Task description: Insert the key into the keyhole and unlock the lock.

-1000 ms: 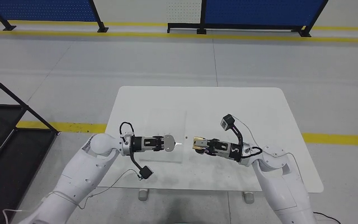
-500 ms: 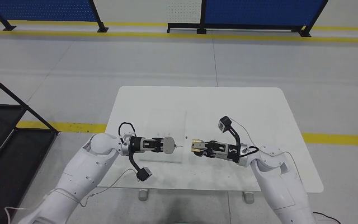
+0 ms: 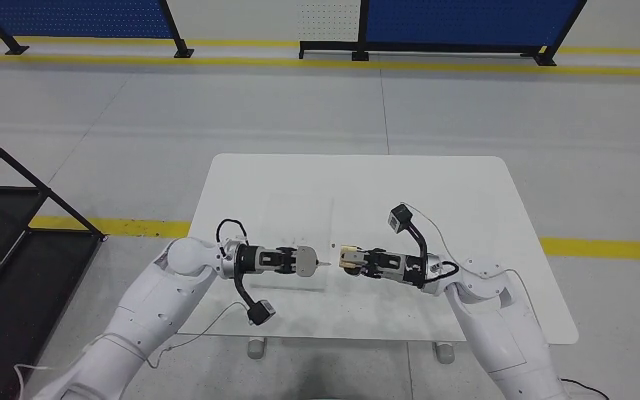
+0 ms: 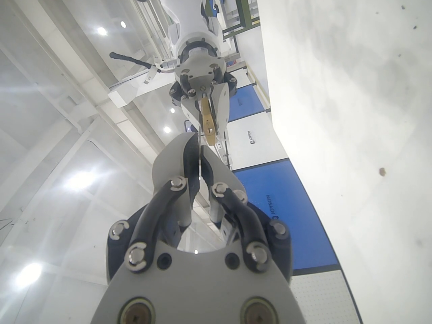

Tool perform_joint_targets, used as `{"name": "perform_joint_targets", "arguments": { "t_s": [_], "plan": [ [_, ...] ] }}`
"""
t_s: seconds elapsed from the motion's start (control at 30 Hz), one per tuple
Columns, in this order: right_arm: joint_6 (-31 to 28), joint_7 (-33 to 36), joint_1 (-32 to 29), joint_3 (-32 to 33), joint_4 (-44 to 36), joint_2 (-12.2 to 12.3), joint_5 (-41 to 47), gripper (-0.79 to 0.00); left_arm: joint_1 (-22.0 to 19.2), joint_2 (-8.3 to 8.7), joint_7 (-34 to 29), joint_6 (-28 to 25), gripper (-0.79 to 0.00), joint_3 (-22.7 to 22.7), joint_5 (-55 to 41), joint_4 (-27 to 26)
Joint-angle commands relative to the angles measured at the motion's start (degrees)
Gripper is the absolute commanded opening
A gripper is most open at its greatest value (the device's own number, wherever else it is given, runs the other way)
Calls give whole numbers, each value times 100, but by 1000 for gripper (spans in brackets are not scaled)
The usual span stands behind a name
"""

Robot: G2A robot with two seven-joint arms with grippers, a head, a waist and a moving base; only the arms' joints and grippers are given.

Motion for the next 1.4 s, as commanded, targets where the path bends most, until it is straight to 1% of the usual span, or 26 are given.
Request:
{"name": "perform_joint_targets", "arguments": {
  "t_s": [0.0, 0.83, 1.37],
  "plan": [
    [-19, -7, 2, -14, -4, 9, 1, -785, -28, -7, -18, 11, -785, 28, 25, 15],
    [-21, 37, 23, -50, 2, 22, 29, -785, -384, -127, -256, 199, -785, 400, 143, 263],
    [-21, 37, 23, -50, 2, 22, 29, -785, -452, -151, -288, 204, -785, 490, 172, 287]
  ]
}}
